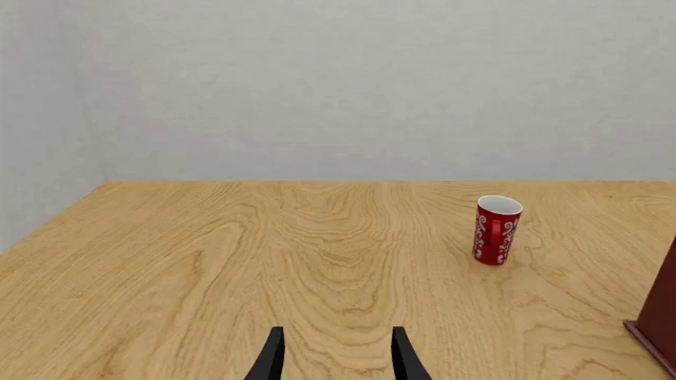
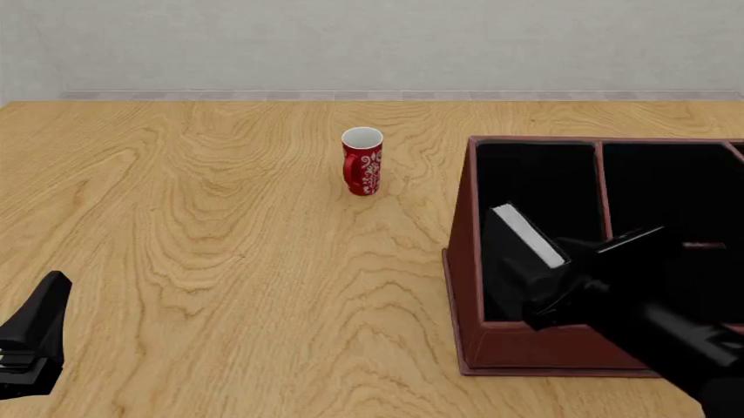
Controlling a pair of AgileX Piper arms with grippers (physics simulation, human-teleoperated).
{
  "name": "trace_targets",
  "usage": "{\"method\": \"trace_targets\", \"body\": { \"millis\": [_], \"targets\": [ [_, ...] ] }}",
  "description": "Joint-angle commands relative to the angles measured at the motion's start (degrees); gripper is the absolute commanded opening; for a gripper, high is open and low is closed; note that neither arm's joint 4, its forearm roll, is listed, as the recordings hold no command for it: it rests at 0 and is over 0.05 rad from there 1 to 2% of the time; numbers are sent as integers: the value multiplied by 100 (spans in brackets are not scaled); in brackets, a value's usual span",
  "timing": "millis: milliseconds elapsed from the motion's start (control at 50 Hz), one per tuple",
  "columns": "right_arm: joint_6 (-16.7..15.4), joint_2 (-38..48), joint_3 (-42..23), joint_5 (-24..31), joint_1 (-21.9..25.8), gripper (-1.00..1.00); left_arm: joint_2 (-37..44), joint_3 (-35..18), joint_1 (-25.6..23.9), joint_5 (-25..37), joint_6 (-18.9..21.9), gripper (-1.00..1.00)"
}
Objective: Pick up the book and place it in the left compartment of the caddy.
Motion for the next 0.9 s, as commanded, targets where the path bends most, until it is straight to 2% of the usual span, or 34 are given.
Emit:
{"method": "trace_targets", "body": {
  "millis": [20, 100, 280, 300, 340, 500, 900],
  "targets": [
    [-61, -473, -138, 474, 48, 100, 0, 0, 0, 0, 0, 100],
    [-126, -952, -309, 980, 76, 100, 0, 0, 0, 0, 0, 100],
    [-116, -1369, -517, 1485, 100, 100, 0, 0, 0, 0, 0, 100],
    [-27, -1343, -566, 1520, 165, 100, 0, 0, 0, 0, 0, 100],
    [-109, -1453, -579, 1596, 147, 100, 0, 0, 0, 0, 0, 100],
    [-55, -1597, -736, 1804, 267, 100, 0, 0, 0, 0, 0, 100],
    [-228, -2072, -1091, 2353, 462, 100, 0, 0, 0, 0, 0, 100]
  ]
}}
